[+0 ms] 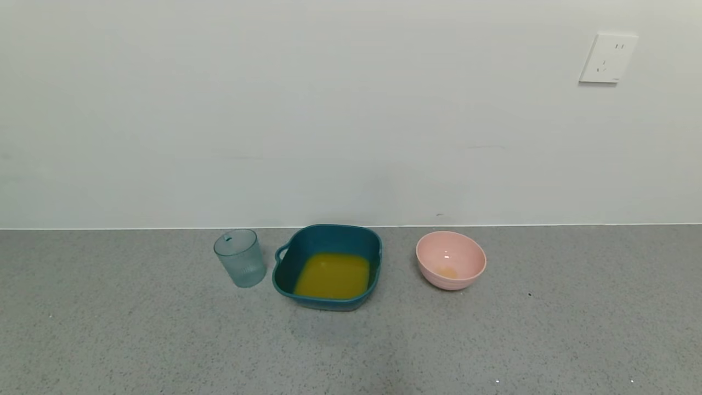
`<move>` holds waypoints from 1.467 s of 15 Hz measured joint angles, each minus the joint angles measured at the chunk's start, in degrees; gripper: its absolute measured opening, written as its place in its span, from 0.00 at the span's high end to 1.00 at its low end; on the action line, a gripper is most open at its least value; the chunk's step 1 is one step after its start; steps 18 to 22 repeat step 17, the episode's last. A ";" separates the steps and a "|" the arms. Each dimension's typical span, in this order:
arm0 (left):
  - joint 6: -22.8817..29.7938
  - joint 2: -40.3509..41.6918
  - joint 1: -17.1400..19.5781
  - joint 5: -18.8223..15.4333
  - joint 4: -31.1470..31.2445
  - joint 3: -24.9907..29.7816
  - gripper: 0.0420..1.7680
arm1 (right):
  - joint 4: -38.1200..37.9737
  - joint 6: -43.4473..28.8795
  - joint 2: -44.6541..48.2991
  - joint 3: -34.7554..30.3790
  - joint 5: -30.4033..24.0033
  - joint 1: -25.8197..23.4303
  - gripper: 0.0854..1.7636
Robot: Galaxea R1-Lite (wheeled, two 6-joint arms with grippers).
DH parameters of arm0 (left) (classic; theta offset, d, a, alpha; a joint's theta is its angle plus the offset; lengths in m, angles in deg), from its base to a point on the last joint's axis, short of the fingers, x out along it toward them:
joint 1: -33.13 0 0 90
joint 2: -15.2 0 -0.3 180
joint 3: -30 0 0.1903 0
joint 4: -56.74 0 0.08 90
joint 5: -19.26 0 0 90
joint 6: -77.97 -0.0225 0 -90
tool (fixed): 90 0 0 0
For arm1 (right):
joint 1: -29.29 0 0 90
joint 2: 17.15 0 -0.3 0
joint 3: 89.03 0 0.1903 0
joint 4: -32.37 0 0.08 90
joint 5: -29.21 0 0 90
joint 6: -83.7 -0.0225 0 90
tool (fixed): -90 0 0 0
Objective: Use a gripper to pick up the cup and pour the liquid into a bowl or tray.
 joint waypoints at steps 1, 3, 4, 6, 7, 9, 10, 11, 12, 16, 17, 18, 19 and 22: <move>-0.46 0.11 0.00 0.30 0.04 0.40 0.03 | 0.00 0.00 0.00 0.00 0.00 0.00 0.03; -1.54 0.18 0.00 3.04 0.15 0.73 0.03 | 0.00 -0.02 0.00 0.00 0.00 0.00 0.03; -2.39 0.21 0.00 5.99 0.20 0.99 0.03 | 0.00 0.00 0.00 0.00 0.02 0.00 0.03; -3.41 0.21 0.00 8.87 -1.27 2.83 0.03 | 0.00 -0.02 0.00 0.00 0.00 0.00 0.03; -2.23 0.21 0.00 9.13 -1.77 3.33 0.03 | 0.00 -0.02 0.00 0.00 0.02 0.00 0.03; 0.98 0.21 0.00 9.45 -1.43 3.66 0.03 | 0.00 -0.02 0.00 0.00 0.00 0.00 0.03; 1.24 0.21 0.00 9.56 -1.79 3.74 0.03 | 0.00 -0.02 0.00 0.00 0.00 0.00 0.03; 1.17 0.21 0.00 9.53 -1.93 3.79 0.03 | 0.00 -0.02 0.00 0.00 0.00 0.00 0.03; 1.46 0.21 0.00 9.57 -1.93 3.85 0.03 | 0.02 -0.02 0.00 0.00 0.02 0.00 0.03; 1.27 0.21 0.00 9.57 -3.23 4.27 0.03 | 0.00 0.04 0.00 0.00 0.00 0.00 0.03; 1.13 0.21 0.00 9.51 -3.23 4.32 0.03 | 0.02 0.09 0.00 0.00 0.00 0.00 0.03; 1.13 0.21 0.00 9.51 -3.23 4.32 0.03 | 0.02 0.09 0.00 0.00 0.00 0.00 0.03; 1.13 0.21 0.00 9.51 -3.23 4.32 0.03 | 0.02 0.09 0.00 0.00 0.00 0.00 0.03; 1.13 0.21 0.00 9.51 -3.23 4.32 0.03 | 0.02 0.09 0.00 0.00 0.00 0.00 0.03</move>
